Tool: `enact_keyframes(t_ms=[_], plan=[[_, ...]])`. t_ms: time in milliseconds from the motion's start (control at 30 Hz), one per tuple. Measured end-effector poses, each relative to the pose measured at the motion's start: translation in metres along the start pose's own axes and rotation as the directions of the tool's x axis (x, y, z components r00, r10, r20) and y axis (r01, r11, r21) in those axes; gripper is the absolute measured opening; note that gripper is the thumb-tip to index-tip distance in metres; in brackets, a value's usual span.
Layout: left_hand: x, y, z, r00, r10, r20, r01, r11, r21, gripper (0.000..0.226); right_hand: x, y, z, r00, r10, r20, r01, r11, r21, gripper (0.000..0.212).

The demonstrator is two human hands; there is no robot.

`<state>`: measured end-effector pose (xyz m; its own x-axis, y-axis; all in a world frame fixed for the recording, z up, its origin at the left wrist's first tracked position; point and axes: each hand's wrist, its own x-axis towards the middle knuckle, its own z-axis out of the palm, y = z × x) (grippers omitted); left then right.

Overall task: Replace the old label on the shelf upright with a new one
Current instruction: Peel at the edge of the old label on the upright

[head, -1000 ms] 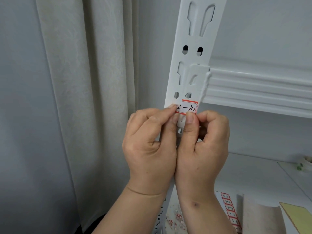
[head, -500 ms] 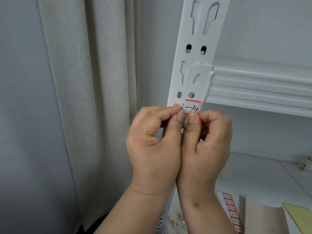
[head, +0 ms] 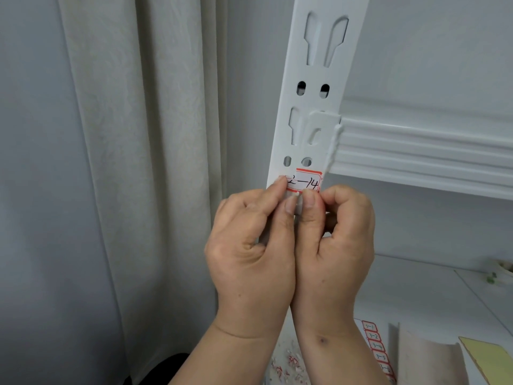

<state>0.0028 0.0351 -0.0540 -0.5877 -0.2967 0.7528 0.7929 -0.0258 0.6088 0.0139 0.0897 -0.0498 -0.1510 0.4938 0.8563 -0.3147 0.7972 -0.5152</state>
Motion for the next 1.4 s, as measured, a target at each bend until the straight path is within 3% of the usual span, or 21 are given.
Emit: enact_keyframes(t_ms=[367, 733, 833, 967, 1167, 1400], plan=[[0.002, 0.007, -0.001, 0.988, -0.151, 0.012, 0.151, 0.982, -0.111, 0.024, -0.001, -0.002, 0.003, 1.000, 0.015, -0.017, -0.015, 1.000, 0.017, 0.009], [0.016, 0.005, -0.005, 0.996, -0.053, 0.075, 0.054, 0.998, -0.011, 0.016, -0.003, -0.004, 0.005, 0.999, 0.024, -0.045, -0.024, 1.000, 0.005, 0.008], [0.010, 0.007, -0.008, 0.988, -0.102, 0.116, 0.109, 0.992, -0.056, 0.016, -0.002, -0.002, 0.003, 0.999, 0.031, -0.024, -0.031, 1.000, -0.002, 0.008], [0.004, 0.009, -0.009, 0.951, -0.284, 0.121, 0.305, 0.928, -0.214, 0.007, -0.001, -0.001, 0.001, 0.999, 0.038, -0.002, -0.038, 0.999, 0.002, 0.010], [0.017, 0.011, -0.009, 0.920, -0.365, 0.145, 0.388, 0.903, -0.186, 0.023, -0.001, -0.001, 0.001, 1.000, 0.014, -0.008, -0.014, 1.000, 0.001, 0.007], [0.022, 0.009, -0.012, 0.911, -0.384, 0.150, 0.410, 0.884, -0.225, 0.022, 0.000, 0.000, -0.001, 1.000, -0.028, -0.004, 0.028, 1.000, -0.013, 0.009]])
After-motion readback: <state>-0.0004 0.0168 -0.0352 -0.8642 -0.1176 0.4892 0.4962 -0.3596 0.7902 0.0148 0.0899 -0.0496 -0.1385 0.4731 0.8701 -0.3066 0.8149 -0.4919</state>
